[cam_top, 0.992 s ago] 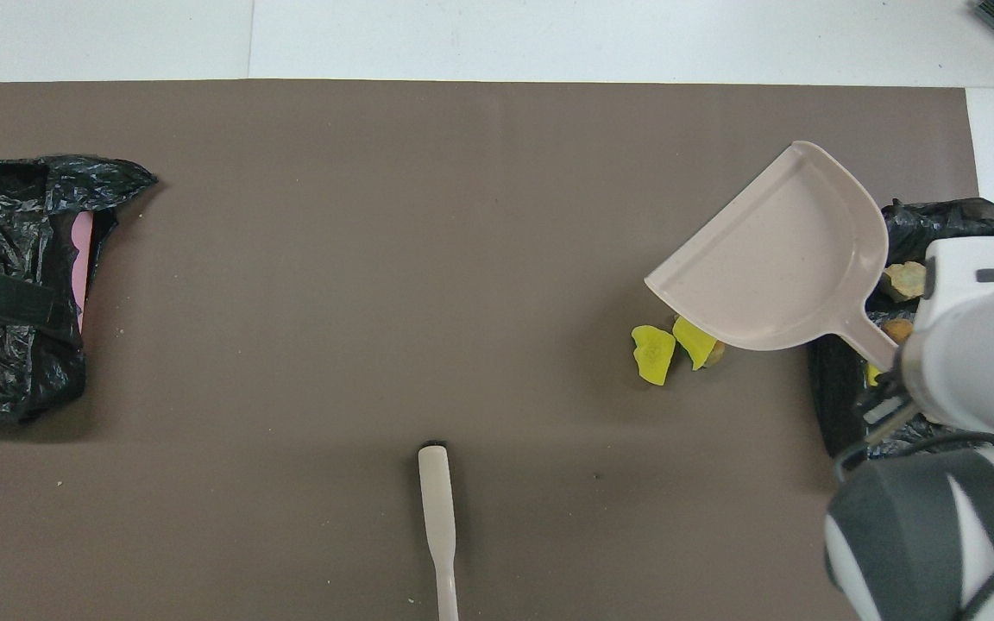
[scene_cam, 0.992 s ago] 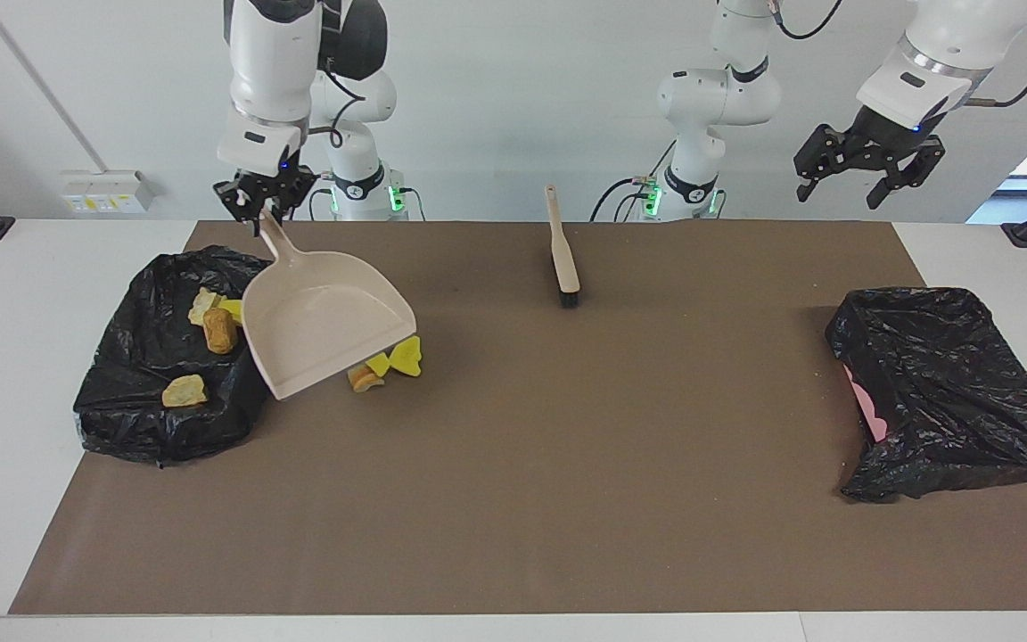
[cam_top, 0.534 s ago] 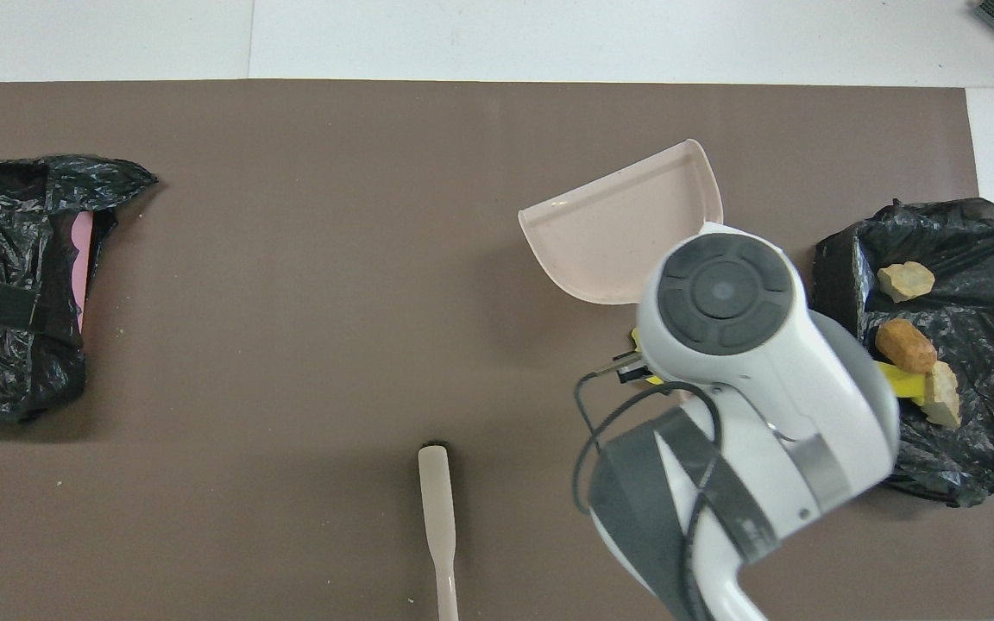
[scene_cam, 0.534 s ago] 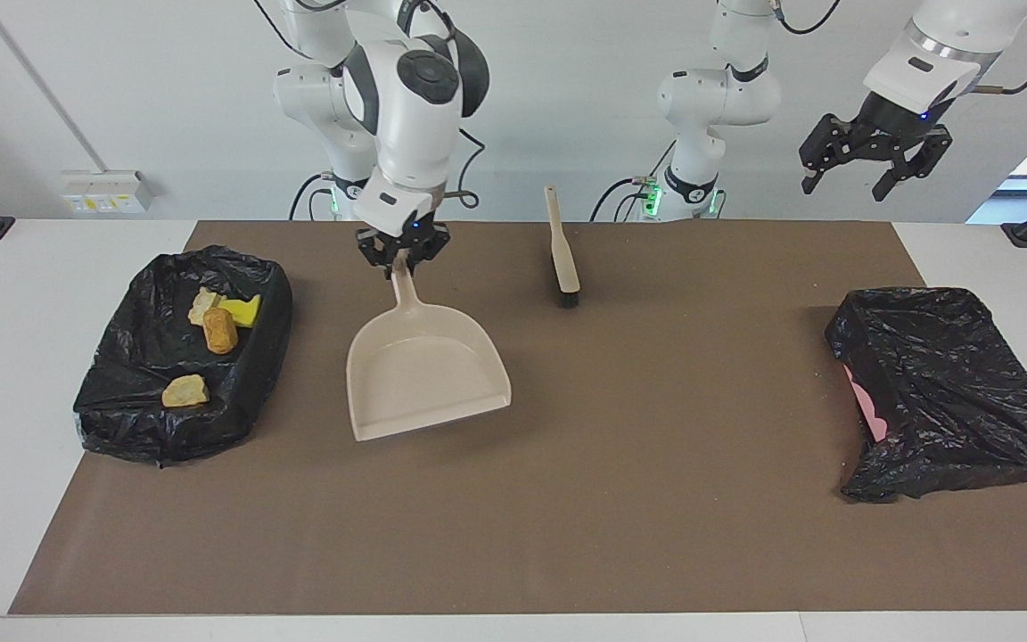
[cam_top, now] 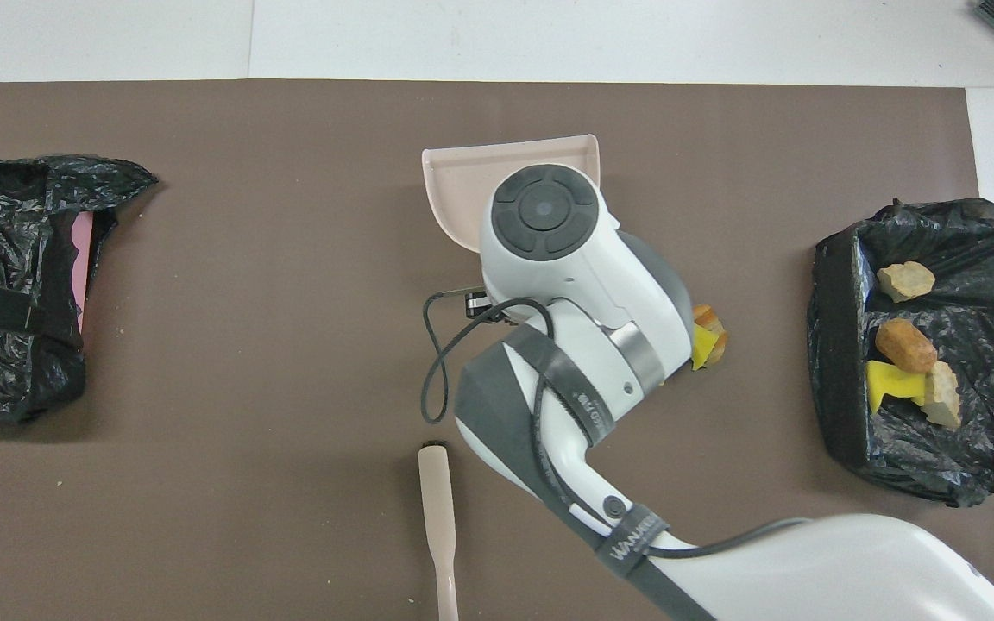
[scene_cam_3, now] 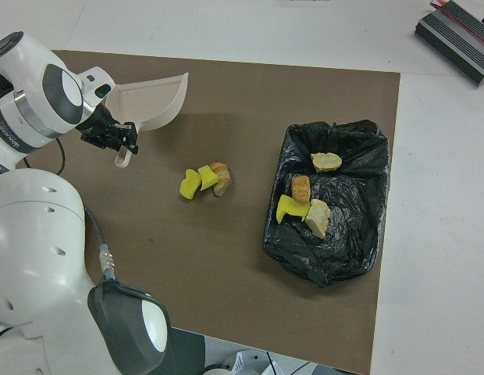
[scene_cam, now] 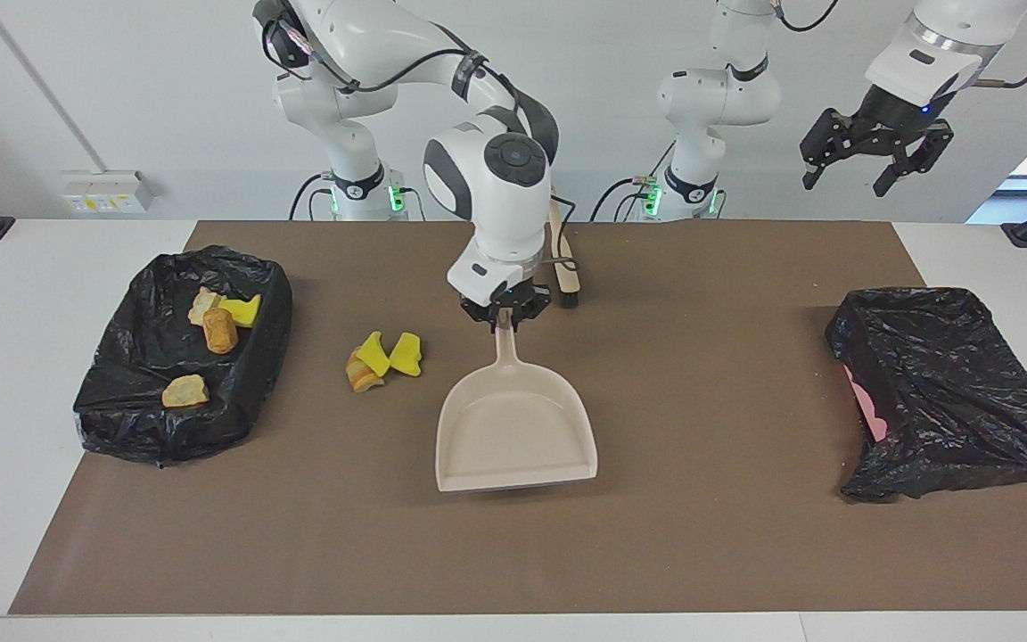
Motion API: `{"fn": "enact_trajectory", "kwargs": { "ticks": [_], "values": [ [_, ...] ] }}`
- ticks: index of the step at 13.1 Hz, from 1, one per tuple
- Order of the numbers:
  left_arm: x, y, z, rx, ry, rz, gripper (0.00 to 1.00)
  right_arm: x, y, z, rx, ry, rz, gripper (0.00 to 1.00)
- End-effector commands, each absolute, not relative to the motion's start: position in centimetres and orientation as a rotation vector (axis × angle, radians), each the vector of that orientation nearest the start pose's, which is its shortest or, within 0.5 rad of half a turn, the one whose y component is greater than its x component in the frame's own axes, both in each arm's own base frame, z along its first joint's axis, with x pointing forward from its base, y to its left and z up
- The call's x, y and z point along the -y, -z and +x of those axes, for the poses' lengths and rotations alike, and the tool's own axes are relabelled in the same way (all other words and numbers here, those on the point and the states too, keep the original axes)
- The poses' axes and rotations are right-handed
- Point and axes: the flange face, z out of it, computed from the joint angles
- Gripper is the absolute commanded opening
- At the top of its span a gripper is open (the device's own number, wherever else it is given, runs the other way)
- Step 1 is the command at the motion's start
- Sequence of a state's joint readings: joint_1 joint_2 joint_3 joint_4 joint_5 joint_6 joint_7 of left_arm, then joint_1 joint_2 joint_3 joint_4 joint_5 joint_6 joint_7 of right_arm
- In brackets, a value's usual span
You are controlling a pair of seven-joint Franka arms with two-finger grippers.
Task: Sweep and dump trash in bin
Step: 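Lower the dustpan near the sponge pieces with the right gripper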
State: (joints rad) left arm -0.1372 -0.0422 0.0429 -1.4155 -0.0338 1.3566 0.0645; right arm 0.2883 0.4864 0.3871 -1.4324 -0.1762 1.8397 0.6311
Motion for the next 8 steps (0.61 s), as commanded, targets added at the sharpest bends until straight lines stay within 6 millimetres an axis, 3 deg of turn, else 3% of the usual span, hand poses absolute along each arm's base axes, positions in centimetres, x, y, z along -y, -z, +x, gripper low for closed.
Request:
{"fn": "enact_trajectory", "kwargs": {
  "ticks": [1, 4, 7, 8],
  "values": [
    [5.1, -70.2, 50.7, -0.264, -0.052, -3.164, 1.00, -42.8, -39.9, 58.9, 0.021, -0.050, -3.091, 0.00],
    [4.7, -70.2, 50.7, -0.257, -0.059, -3.165, 1.00, -43.6, -39.3, 59.0, 0.016, -0.020, -3.069, 0.00],
    [4.7, -70.2, 50.4, -0.257, -0.066, -3.165, 1.00, -45.0, -36.1, 58.4, 0.035, -0.013, -3.067, 0.01],
    [4.7, -70.2, 50.4, -0.255, -0.066, -3.165, 1.00, -45.1, -35.6, 58.2, 0.041, -0.021, -3.072, 0.06]
  ]
}}
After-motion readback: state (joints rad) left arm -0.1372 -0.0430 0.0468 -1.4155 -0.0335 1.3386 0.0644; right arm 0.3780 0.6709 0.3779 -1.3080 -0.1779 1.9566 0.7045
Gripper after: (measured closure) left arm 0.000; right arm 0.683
